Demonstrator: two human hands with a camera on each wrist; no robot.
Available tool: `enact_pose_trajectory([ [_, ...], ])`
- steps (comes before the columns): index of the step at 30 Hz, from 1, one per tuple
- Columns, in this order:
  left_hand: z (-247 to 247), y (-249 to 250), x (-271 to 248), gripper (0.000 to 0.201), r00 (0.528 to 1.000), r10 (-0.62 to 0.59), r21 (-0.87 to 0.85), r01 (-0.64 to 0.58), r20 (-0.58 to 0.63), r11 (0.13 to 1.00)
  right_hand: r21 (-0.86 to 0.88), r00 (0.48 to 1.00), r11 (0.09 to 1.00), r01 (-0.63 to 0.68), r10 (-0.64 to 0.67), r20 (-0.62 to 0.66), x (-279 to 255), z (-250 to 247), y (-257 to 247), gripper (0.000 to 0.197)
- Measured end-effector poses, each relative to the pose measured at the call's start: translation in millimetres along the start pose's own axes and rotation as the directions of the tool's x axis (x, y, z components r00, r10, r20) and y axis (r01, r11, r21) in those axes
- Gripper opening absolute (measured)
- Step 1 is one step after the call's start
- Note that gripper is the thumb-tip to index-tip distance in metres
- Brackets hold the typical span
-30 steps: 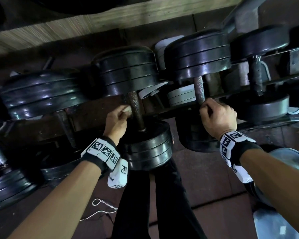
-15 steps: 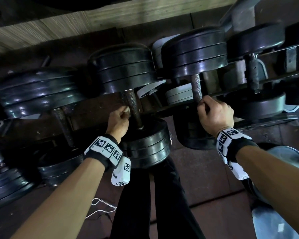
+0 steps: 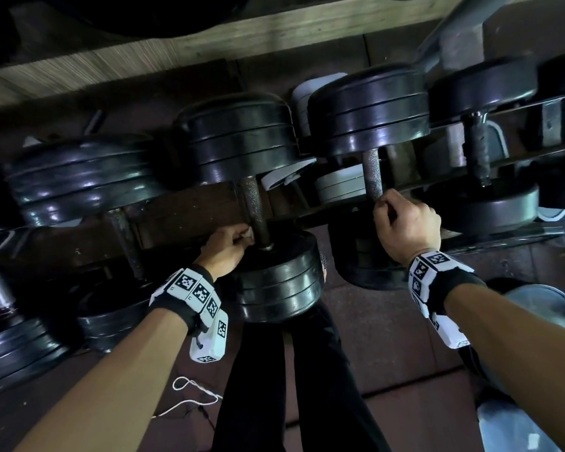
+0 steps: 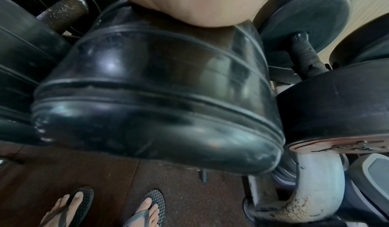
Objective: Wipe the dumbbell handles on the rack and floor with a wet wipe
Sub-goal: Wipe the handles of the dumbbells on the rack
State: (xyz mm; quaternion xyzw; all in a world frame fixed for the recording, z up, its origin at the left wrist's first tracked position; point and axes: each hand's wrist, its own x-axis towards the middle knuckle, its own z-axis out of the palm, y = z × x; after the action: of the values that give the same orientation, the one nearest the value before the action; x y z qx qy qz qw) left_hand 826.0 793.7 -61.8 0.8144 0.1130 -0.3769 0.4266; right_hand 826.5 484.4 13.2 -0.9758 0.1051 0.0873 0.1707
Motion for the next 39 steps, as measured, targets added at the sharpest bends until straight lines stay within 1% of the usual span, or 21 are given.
enact_pose_trajectory([
  [1, -3.7, 2.9, 0.6, 0.013, 1.000, 0.000, -0.039, 0.000, -0.004, 0.999, -0.003, 1.000, 1.000, -0.008, 0.008, 0.001, -0.1, -0.1, 0.1, 0.037],
  [2, -8.2, 7.5, 2.6, 0.018, 0.999, 0.004, -0.093, -0.008, -0.046, 0.996, -0.007, 1.000, 1.000, -0.014, 0.014, 0.003, 0.3, 0.2, 0.4, 0.034],
  [5, -29.6, 20.0, 20.6, 0.009, 0.957, -0.021, -0.248, -0.054, -0.288, 0.967, -0.015, 1.000, 1.000, -0.008, 0.008, 0.010, 1.0, 2.1, 2.2, 0.032],
  [6, -36.5, 27.2, 23.9, 0.013, 0.947, -0.020, -0.288, -0.078, -0.320, 0.954, -0.017, 1.000, 1.000, -0.002, 0.002, 0.012, 1.2, 2.7, 3.0, 0.032],
  [8, -43.1, 43.6, 23.2, 0.011, 0.965, 0.007, -0.378, -0.109, -0.262, 0.920, -0.020, 1.000, 1.000, 0.005, -0.004, 0.011, 1.5, 3.4, 4.9, 0.032],
  [11, -41.0, 50.4, 17.5, 0.020, 0.987, 0.055, -0.372, -0.107, -0.149, 0.922, -0.019, 1.000, 1.000, 0.007, -0.007, 0.011, 1.5, 3.4, 6.4, 0.031],
  [13, -36.6, 38.1, 19.2, 0.023, 0.994, 0.056, -0.303, -0.081, -0.089, 0.949, -0.013, 1.000, 1.000, 0.007, -0.007, 0.005, 1.6, 3.8, 7.0, 0.030],
  [16, -21.8, 20.4, 14.6, 0.015, 0.998, -0.017, -0.185, 0.028, 0.064, 0.982, -0.011, 1.000, 1.000, 0.004, -0.004, -0.001, 1.5, 4.9, 6.6, 0.027],
  [17, -16.0, 16.4, 9.7, 0.020, 0.994, -0.029, -0.168, 0.047, 0.108, 0.985, -0.013, 1.000, 1.000, 0.004, -0.004, -0.002, 1.6, 4.7, 6.4, 0.027],
  [18, -10.5, 10.7, 6.2, 0.027, 0.991, -0.027, -0.148, 0.047, 0.133, 0.988, -0.015, 1.000, 1.000, 0.005, -0.005, -0.001, 1.7, 4.2, 5.9, 0.027],
  [20, -5.7, 3.9, -1.2, 0.029, 0.990, -0.008, -0.130, 0.026, 0.138, 0.991, -0.019, 1.000, 1.000, 0.012, -0.012, 0.001, 1.8, 2.9, 6.0, 0.027],
  [23, -8.3, 6.5, -11.8, 0.025, 0.998, 0.022, -0.097, -0.016, 0.062, 0.995, -0.007, 0.999, 0.999, 0.033, -0.033, 0.008, 1.6, 2.9, 6.4, 0.029],
  [24, -9.7, 8.8, -16.7, 0.020, 0.999, 0.023, -0.078, -0.020, 0.035, 0.997, -0.001, 0.999, 0.999, 0.040, -0.040, 0.011, 1.4, 2.9, 6.9, 0.030],
  [25, -10.2, 12.0, -23.4, 0.014, 1.000, 0.023, -0.046, -0.023, 0.007, 0.999, 0.006, 0.999, 0.999, 0.043, -0.044, 0.015, 1.2, 2.9, 7.1, 0.034],
  [27, -8.3, 15.7, -39.1, 0.014, 0.997, 0.023, 0.042, -0.020, -0.079, 0.999, 0.023, 0.999, 0.999, 0.047, -0.048, 0.023, 1.3, 2.3, 7.1, 0.040],
  [29, -1.6, 22.3, -55.7, 0.019, 0.982, 0.057, 0.042, -0.050, -0.180, 0.998, 0.046, 0.997, 0.996, 0.074, -0.074, -0.002, 1.8, 1.3, 7.9, 0.037],
  [31, 12.7, 39.3, -69.4, 0.022, 0.949, 0.126, 0.049, -0.116, -0.288, 0.992, 0.053, 0.996, 0.994, 0.091, -0.091, -0.005, 2.3, -1.7, 7.7, 0.028],
  [33, 33.2, 64.2, -73.8, 0.021, 0.926, 0.160, 0.035, -0.158, -0.342, 0.987, 0.072, 0.996, 0.994, 0.082, -0.085, 0.038, 2.2, -3.9, 7.1, 0.027],
  [36, 64.0, 112.2, -68.7, 0.014, 0.915, 0.198, -0.023, -0.220, -0.352, 0.975, 0.147, 0.986, 0.982, 0.123, -0.138, 0.093, 2.5, -11.6, 10.6, 0.039],
  [38, 82.9, 141.4, -61.6, 0.013, 0.909, 0.213, -0.104, -0.265, -0.357, 0.959, 0.286, 0.956, 0.950, 0.128, -0.195, 0.221, 8.1, -17.3, 18.6, 0.047],
  [39, 92.3, 153.3, -57.7, 0.012, 0.908, 0.211, -0.131, -0.274, -0.362, 0.953, 0.376, 0.923, 0.922, 0.092, -0.220, 0.315, 12.8, -20.5, 24.8, 0.048],
])
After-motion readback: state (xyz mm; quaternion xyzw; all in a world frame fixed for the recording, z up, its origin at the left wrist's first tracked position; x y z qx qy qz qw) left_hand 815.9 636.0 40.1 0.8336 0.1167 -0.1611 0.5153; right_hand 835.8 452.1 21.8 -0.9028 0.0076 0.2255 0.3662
